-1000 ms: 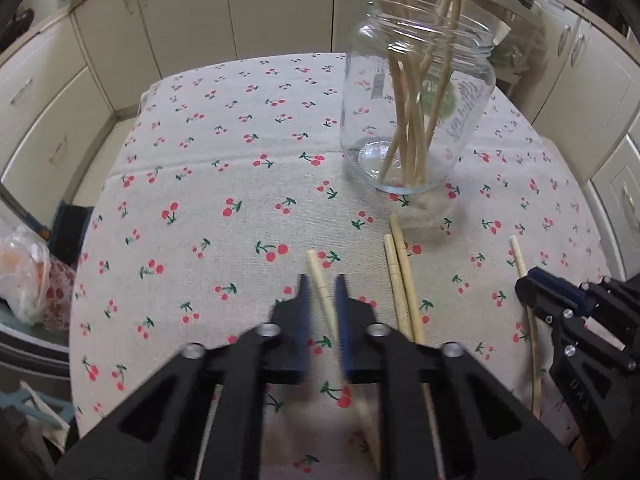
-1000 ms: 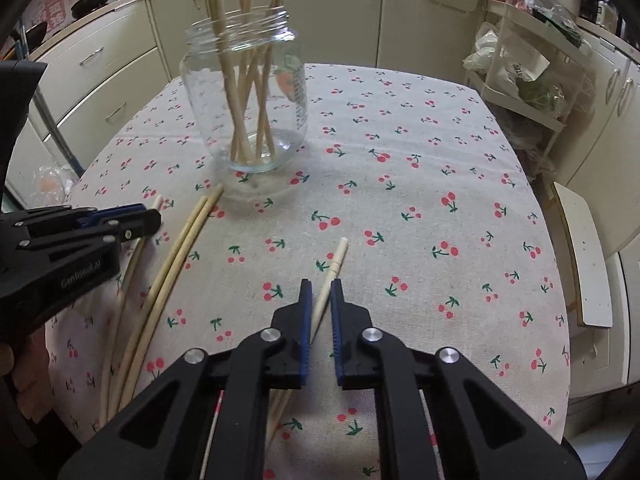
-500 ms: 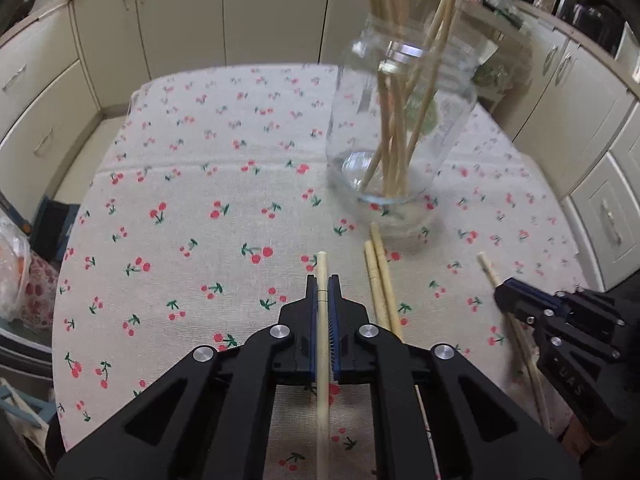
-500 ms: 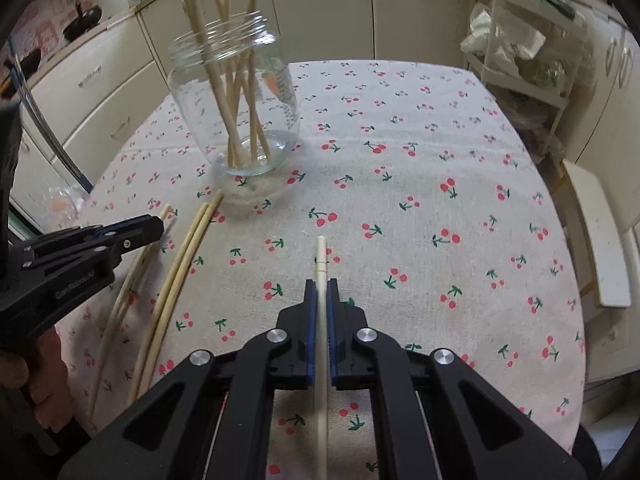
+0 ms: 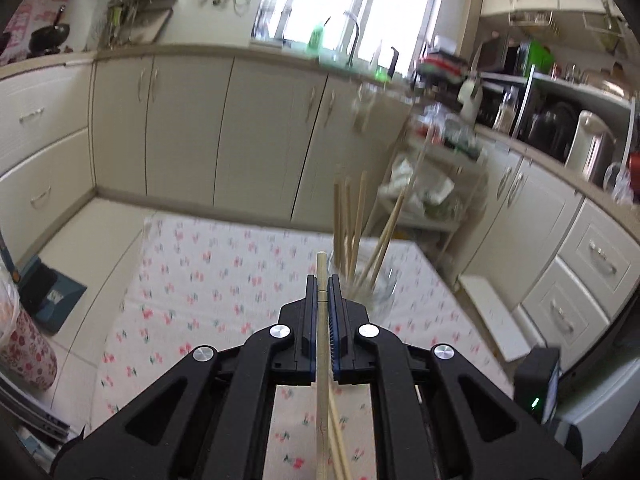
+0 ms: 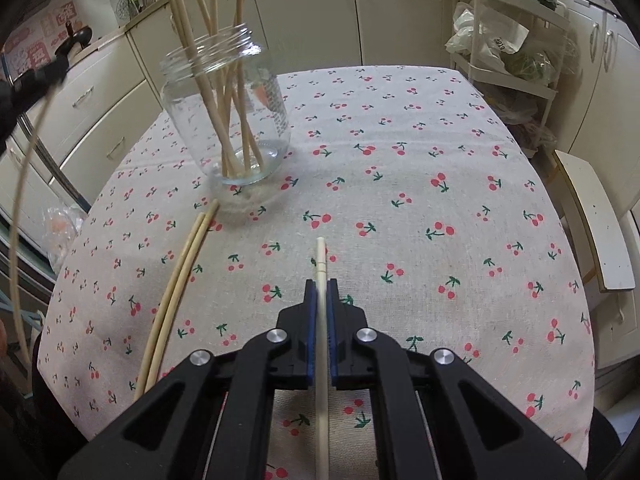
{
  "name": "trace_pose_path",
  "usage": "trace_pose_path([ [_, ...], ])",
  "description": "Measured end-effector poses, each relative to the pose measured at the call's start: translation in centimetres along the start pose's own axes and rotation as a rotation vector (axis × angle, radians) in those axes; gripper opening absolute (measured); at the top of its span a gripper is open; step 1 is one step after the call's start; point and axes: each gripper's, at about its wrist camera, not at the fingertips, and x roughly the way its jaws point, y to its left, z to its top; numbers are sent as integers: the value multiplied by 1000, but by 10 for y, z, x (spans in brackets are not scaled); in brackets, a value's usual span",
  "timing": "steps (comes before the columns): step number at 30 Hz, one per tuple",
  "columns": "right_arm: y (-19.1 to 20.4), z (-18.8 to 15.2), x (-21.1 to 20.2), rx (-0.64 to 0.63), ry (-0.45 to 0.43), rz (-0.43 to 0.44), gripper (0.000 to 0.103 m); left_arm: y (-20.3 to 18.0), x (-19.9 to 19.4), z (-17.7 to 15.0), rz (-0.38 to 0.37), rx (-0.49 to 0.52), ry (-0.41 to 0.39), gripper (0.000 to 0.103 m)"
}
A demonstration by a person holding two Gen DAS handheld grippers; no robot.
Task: Organize utensils
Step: 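Lift the left gripper's stick over the jar and lower it in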
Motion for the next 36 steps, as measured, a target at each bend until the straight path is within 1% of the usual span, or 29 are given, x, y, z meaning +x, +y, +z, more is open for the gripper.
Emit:
trace_pose_path([
  [4, -4, -2, -1, 29, -19, 20, 6, -7, -13, 27, -23, -34, -112, 5],
  [7, -6, -1, 0, 35, -21, 36, 6, -10, -16, 44, -39, -63, -164, 5],
  [11, -8, -2, 0, 43, -23, 53, 6, -14, -8, 60, -55, -93, -209, 5],
  [16, -11, 0, 1, 59, -22, 70, 6, -18, 10, 75, -66, -119, -240, 5],
  [20, -7, 2, 1, 17, -15, 50, 6, -21, 20, 85, -65, -130, -276, 5],
  [26, 0, 2, 2, -43, -19, 16, 6, -27, 37, 96, -51, -134, -323, 5],
  [29, -3, 2, 2, -32, -24, 33, 6, -29, 41, 98, -32, -132, -360, 5],
  [32, -5, 2, 2, -19, -27, 51, 6, -31, 47, 100, 2, -130, -411, 5],
  [36, -9, 3, 2, 4, -29, 73, 6, -33, 55, 103, 31, -136, -455, 5],
])
